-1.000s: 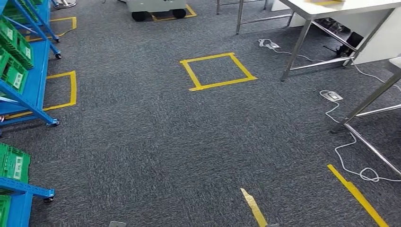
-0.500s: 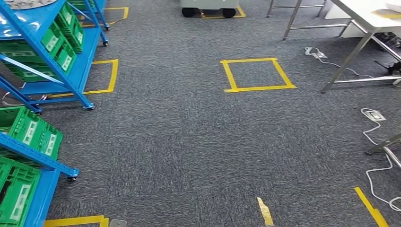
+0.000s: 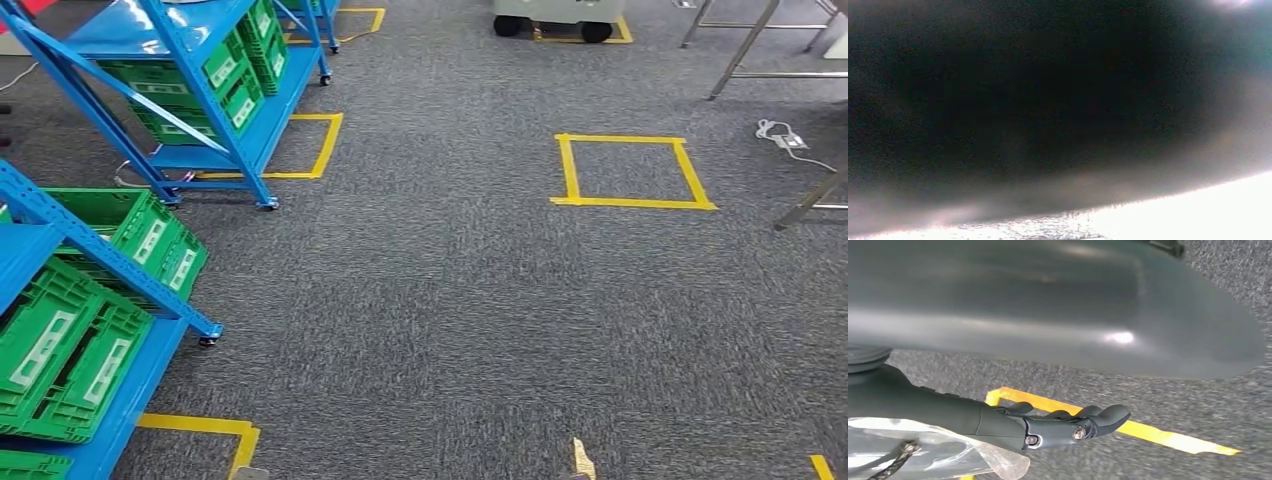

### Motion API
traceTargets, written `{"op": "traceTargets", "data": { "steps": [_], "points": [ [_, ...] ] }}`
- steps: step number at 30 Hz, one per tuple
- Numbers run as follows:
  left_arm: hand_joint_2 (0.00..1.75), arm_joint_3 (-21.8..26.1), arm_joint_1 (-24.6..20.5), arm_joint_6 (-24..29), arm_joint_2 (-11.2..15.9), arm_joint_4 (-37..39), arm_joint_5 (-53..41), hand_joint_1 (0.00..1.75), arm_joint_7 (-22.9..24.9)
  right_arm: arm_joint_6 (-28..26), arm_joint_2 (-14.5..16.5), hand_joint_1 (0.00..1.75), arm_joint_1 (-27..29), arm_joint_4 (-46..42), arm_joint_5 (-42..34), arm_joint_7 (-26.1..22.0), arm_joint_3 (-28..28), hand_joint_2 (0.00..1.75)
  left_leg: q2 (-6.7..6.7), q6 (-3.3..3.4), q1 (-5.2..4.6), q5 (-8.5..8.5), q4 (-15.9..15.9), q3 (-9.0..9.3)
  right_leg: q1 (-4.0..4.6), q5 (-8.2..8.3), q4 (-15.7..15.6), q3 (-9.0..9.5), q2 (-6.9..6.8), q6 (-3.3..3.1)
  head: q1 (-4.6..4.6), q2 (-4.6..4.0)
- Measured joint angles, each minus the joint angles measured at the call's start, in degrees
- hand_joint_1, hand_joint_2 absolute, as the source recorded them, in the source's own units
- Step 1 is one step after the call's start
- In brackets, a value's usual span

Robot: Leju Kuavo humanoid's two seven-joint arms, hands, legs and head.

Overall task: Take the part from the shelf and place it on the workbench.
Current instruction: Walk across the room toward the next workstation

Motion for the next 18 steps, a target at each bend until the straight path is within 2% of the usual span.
{"op": "traceTargets", "data": {
  "steps": [1,2,3,4,5,6,7,8,9,10,11,12,13,14,15,16,17,18],
  "points": [
    [0.0,0.0,-0.13,0.34,-0.02,0.0,-0.13,0.0,0.02,-0.03,0.0,0.0,-0.03,0.0,0.08,-0.01,-0.01,0.0,1.3,0.41,-0.25,0.67,-2.71,1.41,0.19,-0.28,0.03,0.05,-0.59,0.33,0.03,0.01],
    [0.0,0.01,-0.23,0.72,-0.04,0.0,-0.23,0.0,0.05,-0.08,0.0,0.0,-0.05,-0.01,0.17,-0.01,-0.03,0.0,2.19,0.81,-0.49,0.68,-4.11,2.09,0.37,-0.54,0.03,0.08,-1.19,0.66,0.08,0.0],
    [0.0,0.01,-0.28,1.08,-0.05,0.0,-0.34,0.0,0.08,-0.14,0.0,0.0,-0.1,-0.01,0.26,-0.02,-0.05,0.0,2.16,1.19,-0.7,0.39,-4.4,2.11,0.51,-0.74,-0.04,0.17,-1.85,0.94,0.11,0.0],
    [0.0,0.02,-0.25,1.32,-0.07,0.0,-0.45,0.0,0.09,-0.19,0.0,0.0,-0.19,-0.01,0.37,-0.04,-0.07,0.0,1.4,1.59,-0.67,0.41,-4.47,2.06,0.52,-0.88,-0.17,0.62,-2.54,1.18,0.14,0.0],
    [0.0,0.04,-0.14,1.47,-0.09,0.0,-0.53,0.0,0.12,-0.22,0.0,0.0,-0.29,-0.01,0.46,-0.06,-0.09,0.0,0.69,1.94,-0.6,0.51,-4.66,2.09,0.46,-1.23,-0.05,0.85,-2.47,1.42,0.18,0.01],
    [0.0,0.05,-0.07,1.58,-0.12,0.0,-0.57,0.0,0.14,-0.25,0.0,0.0,-0.38,-0.01,0.55,-0.11,-0.09,0.0,-0.02,2.31,-0.49,0.67,-4.84,2.14,0.37,-2.04,0.85,0.69,-1.45,1.63,0.3,0.01],
    [0.0,0.08,-0.08,1.63,-0.16,0.0,-0.6,0.0,0.16,-0.27,0.0,0.0,-0.41,-0.01,0.61,-0.14,-0.1,0.0,-0.75,2.68,-0.33,0.84,-5.03,2.21,0.27,-3.39,2.98,-0.15,0.14,1.83,0.47,0.01],
    [0.0,0.09,-0.11,1.65,-0.22,0.0,-0.61,0.0,0.18,-0.28,0.0,0.0,-0.37,-0.01,0.65,-0.16,-0.11,0.0,-1.44,2.93,-0.22,0.93,-5.1,2.21,0.16,-5.21,6.41,-1.85,2.1,1.94,0.67,0.01],
    [0.0,0.1,-0.18,1.68,-0.27,0.0,-0.62,0.0,0.18,-0.29,0.0,0.0,-0.29,0.0,0.67,-0.17,-0.13,0.0,-2.21,3.09,-0.19,0.94,-5.09,2.16,0.11,-7.08,10.75,-4.02,3.49,2.0,0.82,0.01],
    [0.0,0.11,-0.21,1.68,-0.31,0.0,-0.64,0.0,0.18,-0.29,0.0,0.0,-0.19,0.01,0.69,-0.17,-0.15,0.0,-3.05,3.17,-0.21,0.94,-5.09,2.15,0.08,-8.32,14.74,-6.22,4.14,2.04,0.86,0.01],
    [0.0,0.11,-0.19,1.69,-0.33,0.0,-0.65,0.0,0.18,-0.29,0.0,0.0,-0.12,0.01,0.7,-0.16,-0.16,0.0,-3.89,3.19,-0.23,0.93,-5.08,2.19,0.06,-8.55,17.2,-7.83,4.4,2.04,0.87,0.01],
    [0.0,0.12,-0.17,1.71,-0.34,0.0,-0.65,0.0,0.18,-0.29,0.0,0.0,-0.07,0.01,0.7,-0.16,-0.17,0.0,-4.76,3.18,-0.23,0.92,-5.07,2.26,0.03,-7.49,17.35,-8.47,4.5,2.02,0.9,0.01],
    [0.0,0.13,-0.15,1.73,-0.35,0.0,-0.65,0.0,0.18,-0.29,0.0,0.0,-0.07,0.01,0.71,-0.16,-0.18,0.0,-5.63,3.14,-0.22,0.89,-5.05,2.37,-0.04,-5.34,15.07,-7.96,4.67,1.98,0.89,0.01],
    [0.0,0.13,-0.15,1.78,-0.38,0.0,-0.66,0.0,0.18,-0.3,-0.01,0.0,-0.09,0.01,0.72,-0.16,-0.18,0.0,-6.43,3.05,-0.19,0.84,-5.03,2.48,-0.16,-2.68,11.13,-6.59,5.29,1.94,0.91,0.01],
    [0.0,0.13,-0.18,1.82,-0.42,0.0,-0.66,0.0,0.19,-0.29,-0.01,0.0,-0.13,0.01,0.72,-0.16,-0.19,0.0,-7.19,2.87,-0.24,0.78,-4.94,2.51,-0.32,-0.64,7.1,-5.09,6.59,1.89,0.92,0.01],
    [0.0,0.13,-0.23,1.87,-0.44,0.0,-0.67,0.0,0.2,-0.29,-0.01,0.0,-0.15,0.01,0.73,-0.15,-0.21,0.0,-7.92,2.61,-0.27,0.76,-4.81,2.4,-0.48,0.57,3.88,-3.72,7.76,1.79,0.92,0.01],
    [0.0,0.13,-0.24,1.92,-0.46,0.0,-0.69,0.0,0.21,-0.3,-0.02,0.0,-0.15,0.01,0.73,-0.11,-0.24,0.0,-8.54,2.25,-0.24,0.81,-4.72,2.18,-0.54,1.01,2.01,-2.88,8.69,1.64,0.92,0.01],
    [0.0,0.13,-0.2,1.96,-0.46,0.0,-0.71,0.0,0.22,-0.31,-0.03,0.0,-0.15,0.0,0.73,-0.08,-0.27,0.0,-9.14,1.85,-0.16,0.94,-4.65,1.92,-0.49,0.84,1.41,-2.53,9.06,1.42,0.91,0.01]
  ]
}}
